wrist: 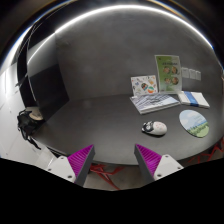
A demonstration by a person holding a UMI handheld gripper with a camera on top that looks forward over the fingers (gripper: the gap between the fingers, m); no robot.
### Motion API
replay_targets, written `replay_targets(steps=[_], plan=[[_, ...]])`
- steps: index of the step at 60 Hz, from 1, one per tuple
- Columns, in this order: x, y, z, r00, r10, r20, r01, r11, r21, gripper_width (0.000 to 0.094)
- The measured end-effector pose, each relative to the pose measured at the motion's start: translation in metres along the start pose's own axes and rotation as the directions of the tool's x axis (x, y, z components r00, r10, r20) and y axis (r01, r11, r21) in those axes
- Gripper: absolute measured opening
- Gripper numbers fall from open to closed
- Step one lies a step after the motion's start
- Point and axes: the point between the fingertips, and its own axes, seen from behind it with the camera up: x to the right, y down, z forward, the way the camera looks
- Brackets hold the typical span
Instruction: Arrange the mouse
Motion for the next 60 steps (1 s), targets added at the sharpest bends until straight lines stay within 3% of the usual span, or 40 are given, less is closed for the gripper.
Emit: replay_targets(steps=[8, 10, 30, 34, 36, 37, 43, 44, 46, 60], plan=[[0.005, 0.004, 0.001, 0.999, -0.005, 0.033, 0.006, 1.000, -0.011, 0.0835], [0.043, -0.002, 0.009, 0.999, -0.009, 0.034, 0.009, 1.000, -0.008, 0.0834], [0.186, 0.006, 0.077, 0.991, -0.112, -0.071, 0.106, 0.992, -0.074, 0.0832], [0.197, 0.010, 0.093, 0.988, -0.129, -0.083, 0.120, 0.988, -0.099, 0.0831], [0.205, 0.008, 0.102, 0.985, -0.142, -0.094, 0.132, 0.986, -0.101, 0.0891], [0.206, 0.004, 0.105, 0.984, -0.148, -0.097, 0.140, 0.986, -0.088, 0.0826], [0.202, -0.003, 0.119, 0.985, -0.145, -0.090, 0.136, 0.986, -0.100, 0.0823], [0.201, -0.005, 0.122, 0.986, -0.142, -0.086, 0.133, 0.986, -0.100, 0.0872], [0.203, -0.009, 0.128, 0.985, -0.147, -0.092, 0.137, 0.985, -0.106, 0.0828], [0.228, -0.041, 0.179, 0.979, -0.082, -0.185, 0.062, 0.992, -0.111, 0.0823]])
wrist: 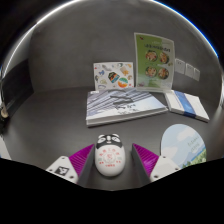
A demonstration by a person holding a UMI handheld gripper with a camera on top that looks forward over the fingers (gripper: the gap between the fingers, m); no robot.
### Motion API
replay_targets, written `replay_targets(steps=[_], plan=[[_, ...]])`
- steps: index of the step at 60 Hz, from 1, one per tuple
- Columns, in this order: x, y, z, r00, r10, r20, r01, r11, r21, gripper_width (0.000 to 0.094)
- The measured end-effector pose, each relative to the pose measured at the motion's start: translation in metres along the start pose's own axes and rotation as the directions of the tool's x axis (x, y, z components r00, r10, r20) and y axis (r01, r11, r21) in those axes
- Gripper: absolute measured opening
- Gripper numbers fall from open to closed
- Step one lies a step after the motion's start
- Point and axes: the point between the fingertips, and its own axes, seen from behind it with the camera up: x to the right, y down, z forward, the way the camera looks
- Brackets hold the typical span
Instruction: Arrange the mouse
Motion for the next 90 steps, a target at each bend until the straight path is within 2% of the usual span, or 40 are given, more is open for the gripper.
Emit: replay_targets(steps=[4, 9, 10, 11, 12, 13, 18, 26, 32, 37, 42, 51, 60, 61, 62, 63, 66, 67, 69, 70, 71, 73, 78, 81, 90], plan=[[-0.001, -0.003, 0.005, 1.000, -0.002, -0.011, 0.002, 1.000, -0.010, 0.0548], [-0.001, -0.003, 0.006, 0.999, 0.012, -0.036, -0.012, 1.000, -0.007, 0.0484], [-0.001, -0.003, 0.004, 0.999, 0.007, -0.038, -0.008, 1.000, -0.012, 0.0523], [-0.002, -0.003, 0.004, 0.999, 0.003, -0.039, -0.004, 1.000, -0.011, 0.0456], [-0.002, -0.003, 0.004, 0.999, 0.003, -0.038, -0.003, 1.000, -0.013, 0.0503], [-0.003, -0.003, 0.003, 0.999, 0.006, -0.034, -0.006, 1.000, -0.015, 0.0427], [-0.008, -0.008, -0.006, 0.999, 0.038, -0.027, -0.038, 0.999, -0.021, 0.0420], [-0.003, -0.076, -0.057, 0.999, 0.021, -0.034, -0.016, 0.991, 0.136, 0.0421], [0.036, -0.129, -0.098, 0.995, 0.005, -0.098, 0.020, 0.966, 0.258, 0.0419], [0.094, -0.145, -0.120, 0.984, 0.004, -0.177, 0.050, 0.953, 0.297, 0.0417], [0.156, -0.118, -0.112, 0.972, 0.027, -0.235, 0.038, 0.962, 0.270, 0.0416], [0.213, -0.027, -0.057, 0.980, 0.058, -0.188, -0.040, 0.994, 0.099, 0.0415], [0.219, 0.010, -0.034, 0.994, 0.048, -0.095, -0.046, 0.999, 0.019, 0.0419], [0.218, 0.015, -0.033, 0.995, 0.050, -0.089, -0.049, 0.999, 0.012, 0.0483], [0.218, 0.013, -0.032, 0.995, 0.049, -0.081, -0.047, 0.999, 0.024, 0.0481], [0.218, 0.012, -0.031, 0.996, 0.039, -0.075, -0.037, 0.999, 0.035, 0.0429], [0.217, 0.013, -0.031, 0.998, 0.019, -0.060, -0.016, 0.999, 0.039, 0.0424], [0.217, 0.012, -0.031, 0.998, 0.023, -0.056, -0.021, 0.999, 0.044, 0.0497], [0.216, 0.013, -0.031, 0.999, 0.026, -0.046, -0.024, 0.999, 0.040, 0.0495], [0.217, 0.012, -0.029, 0.999, 0.023, -0.039, -0.022, 0.999, 0.043, 0.0565], [0.215, 0.013, -0.030, 0.999, 0.016, -0.032, -0.015, 0.999, 0.036, 0.0590], [0.215, 0.015, -0.032, 1.000, 0.013, -0.024, -0.012, 1.000, 0.025, 0.0591], [0.220, 0.018, -0.048, 1.000, 0.011, -0.018, -0.011, 0.999, 0.030, 0.0864], [0.222, 0.019, -0.064, 1.000, 0.002, -0.006, -0.001, 0.998, 0.057, 0.0831], [0.229, 0.042, -0.121, 0.999, 0.046, 0.027, -0.048, 0.996, 0.076, 0.0839]])
